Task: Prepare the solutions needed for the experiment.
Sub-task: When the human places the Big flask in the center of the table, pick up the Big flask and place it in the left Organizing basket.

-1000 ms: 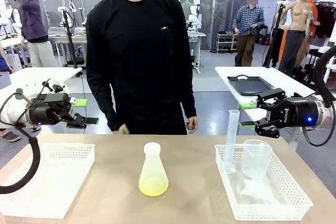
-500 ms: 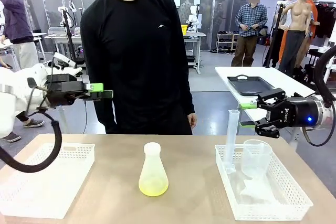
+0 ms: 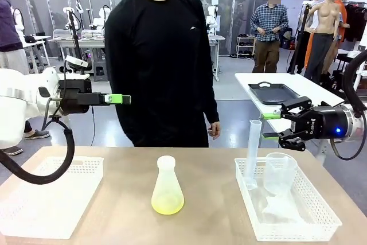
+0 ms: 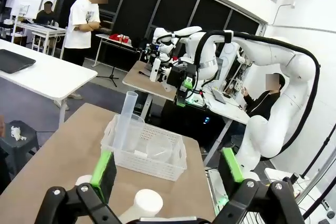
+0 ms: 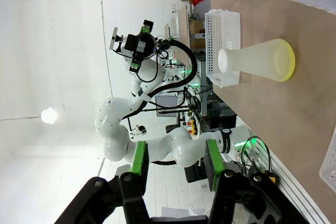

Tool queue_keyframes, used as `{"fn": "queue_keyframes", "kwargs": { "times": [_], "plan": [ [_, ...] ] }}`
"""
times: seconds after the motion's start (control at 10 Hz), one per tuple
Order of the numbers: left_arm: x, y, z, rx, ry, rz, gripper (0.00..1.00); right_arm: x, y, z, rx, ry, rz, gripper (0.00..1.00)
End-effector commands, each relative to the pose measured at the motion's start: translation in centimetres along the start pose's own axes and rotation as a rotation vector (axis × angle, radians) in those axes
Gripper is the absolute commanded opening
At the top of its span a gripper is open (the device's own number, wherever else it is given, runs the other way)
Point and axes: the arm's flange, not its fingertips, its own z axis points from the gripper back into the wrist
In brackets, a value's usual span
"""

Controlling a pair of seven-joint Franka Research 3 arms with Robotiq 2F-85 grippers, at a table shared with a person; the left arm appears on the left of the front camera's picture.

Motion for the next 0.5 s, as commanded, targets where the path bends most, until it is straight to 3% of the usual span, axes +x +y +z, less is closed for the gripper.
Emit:
{"fn": "queue_keyframes", "kwargs": {
  "times": [0.0, 0.1, 0.2, 0.4],
  "plan": [
    [0.1, -0.1, 0.2, -0.006, -0.004, 0.021, 1.00, -0.1, 0.3, -0.1, 0.009, -0.003, 0.011, 0.56],
    [0.0, 0.0, 0.0, 0.000, 0.000, 0.000, 1.00, -0.1, 0.3, -0.1, 0.009, -0.003, 0.011, 0.56],
    [-0.3, 2.5, -1.9, 0.041, -0.012, -0.158, 1.00, -0.1, 0.3, -0.1, 0.009, -0.003, 0.011, 0.56],
    [0.7, 4.1, -4.8, -0.007, 0.025, -0.429, 1.00, -0.1, 0.3, -0.1, 0.009, -0.003, 0.011, 0.56]
  ]
}}
